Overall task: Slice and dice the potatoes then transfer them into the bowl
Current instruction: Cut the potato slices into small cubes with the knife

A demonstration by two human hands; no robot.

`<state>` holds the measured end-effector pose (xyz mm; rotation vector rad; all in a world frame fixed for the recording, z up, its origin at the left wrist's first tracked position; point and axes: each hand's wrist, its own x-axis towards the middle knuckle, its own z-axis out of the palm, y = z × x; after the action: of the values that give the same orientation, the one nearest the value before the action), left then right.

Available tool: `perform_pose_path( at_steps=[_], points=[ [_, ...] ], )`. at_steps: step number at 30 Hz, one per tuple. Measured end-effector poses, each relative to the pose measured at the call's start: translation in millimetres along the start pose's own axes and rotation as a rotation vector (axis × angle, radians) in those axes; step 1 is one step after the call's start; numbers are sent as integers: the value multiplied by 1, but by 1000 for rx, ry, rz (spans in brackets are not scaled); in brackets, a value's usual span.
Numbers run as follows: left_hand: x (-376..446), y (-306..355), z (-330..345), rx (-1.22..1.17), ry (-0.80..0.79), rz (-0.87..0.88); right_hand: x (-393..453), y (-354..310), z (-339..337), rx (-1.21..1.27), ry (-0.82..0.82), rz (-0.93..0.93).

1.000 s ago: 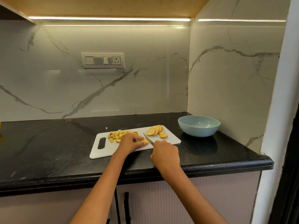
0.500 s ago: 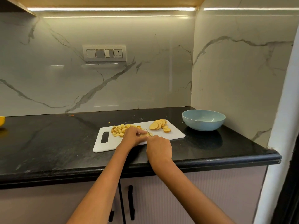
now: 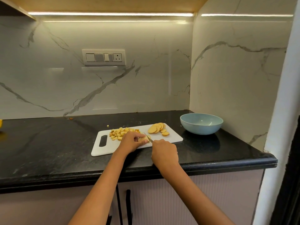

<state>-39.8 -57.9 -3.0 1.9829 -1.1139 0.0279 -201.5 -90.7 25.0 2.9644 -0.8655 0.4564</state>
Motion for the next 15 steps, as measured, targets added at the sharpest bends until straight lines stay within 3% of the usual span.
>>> perform_pose_path(
  at_steps=[5,15],
  points=[
    [1,-3,-1,6,-8,-41,0,-2,3,115,3,104],
    [0,-3,0,-57,13,-73,-2,-7,5,57,21,48]
  ],
)
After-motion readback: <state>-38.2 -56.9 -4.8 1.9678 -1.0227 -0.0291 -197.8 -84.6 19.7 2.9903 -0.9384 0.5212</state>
